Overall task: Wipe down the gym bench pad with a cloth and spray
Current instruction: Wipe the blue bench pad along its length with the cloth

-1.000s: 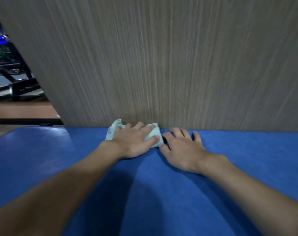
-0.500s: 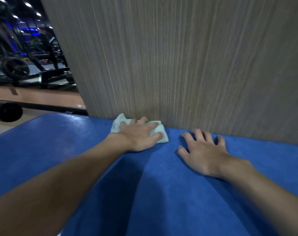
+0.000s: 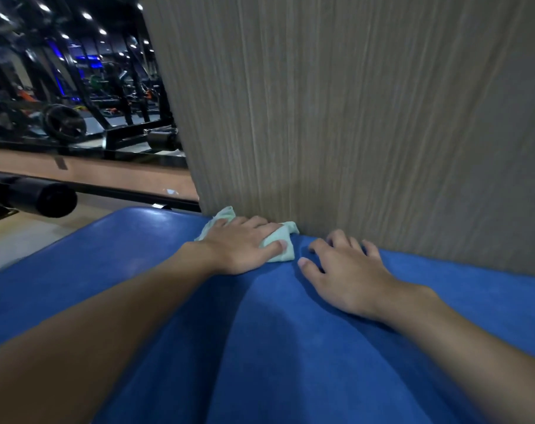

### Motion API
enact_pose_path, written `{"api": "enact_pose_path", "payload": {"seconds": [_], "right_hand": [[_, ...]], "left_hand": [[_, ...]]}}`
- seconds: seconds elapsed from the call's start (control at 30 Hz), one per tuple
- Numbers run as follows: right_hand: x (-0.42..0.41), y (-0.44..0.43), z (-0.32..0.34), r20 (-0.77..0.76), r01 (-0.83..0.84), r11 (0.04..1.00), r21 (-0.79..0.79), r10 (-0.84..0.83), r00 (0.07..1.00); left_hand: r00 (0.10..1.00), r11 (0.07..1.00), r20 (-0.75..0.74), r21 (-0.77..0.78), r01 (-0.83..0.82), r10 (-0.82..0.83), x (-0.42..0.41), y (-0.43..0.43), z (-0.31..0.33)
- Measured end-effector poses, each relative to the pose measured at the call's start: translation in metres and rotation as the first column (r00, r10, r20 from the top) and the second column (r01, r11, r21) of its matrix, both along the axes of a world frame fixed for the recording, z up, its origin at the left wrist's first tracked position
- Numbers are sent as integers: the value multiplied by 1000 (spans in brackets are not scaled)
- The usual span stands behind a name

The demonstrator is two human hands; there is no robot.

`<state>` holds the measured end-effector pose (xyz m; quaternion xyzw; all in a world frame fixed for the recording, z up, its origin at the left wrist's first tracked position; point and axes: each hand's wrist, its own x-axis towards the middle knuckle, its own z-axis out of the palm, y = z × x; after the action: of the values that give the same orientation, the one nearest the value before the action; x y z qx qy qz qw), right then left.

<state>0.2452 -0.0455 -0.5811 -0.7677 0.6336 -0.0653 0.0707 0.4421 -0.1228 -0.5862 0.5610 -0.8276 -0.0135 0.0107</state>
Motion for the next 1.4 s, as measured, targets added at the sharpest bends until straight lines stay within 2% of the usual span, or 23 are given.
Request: {"api": "enact_pose_path", "payload": {"seconds": [0.37,0.5,0.67,0.93,1.07,1.23,1.4], "right_hand": [[103,-36,2,8,-136,991,13,136,991],[142,-46,-3,14,-193,981,-23,193,981],[186,-56,-16,-47,-228,974,14,228,972],[185,-58,-20,-84,-226,974,1,225,971],[186,-57,-18,-87,-218,976,5,217,972],[188,-56,-16,-77,-209,978,17,210,975],[188,-47,-11,-59,-178,984,-3,178,982]], "left_hand": [[996,996,-63,-53,-68,64,118,-43,-5],[984,984,-34,-33,-174,173,157,-57,-2],[949,947,23,53,-316,316,173,-83,6],[881,881,-63,114,-460,468,208,-91,-1],[805,816,-137,149,-559,577,241,-73,-2],[761,786,-199,176,-593,618,274,-41,-6],[773,794,-191,217,-567,605,291,4,-4]]}}
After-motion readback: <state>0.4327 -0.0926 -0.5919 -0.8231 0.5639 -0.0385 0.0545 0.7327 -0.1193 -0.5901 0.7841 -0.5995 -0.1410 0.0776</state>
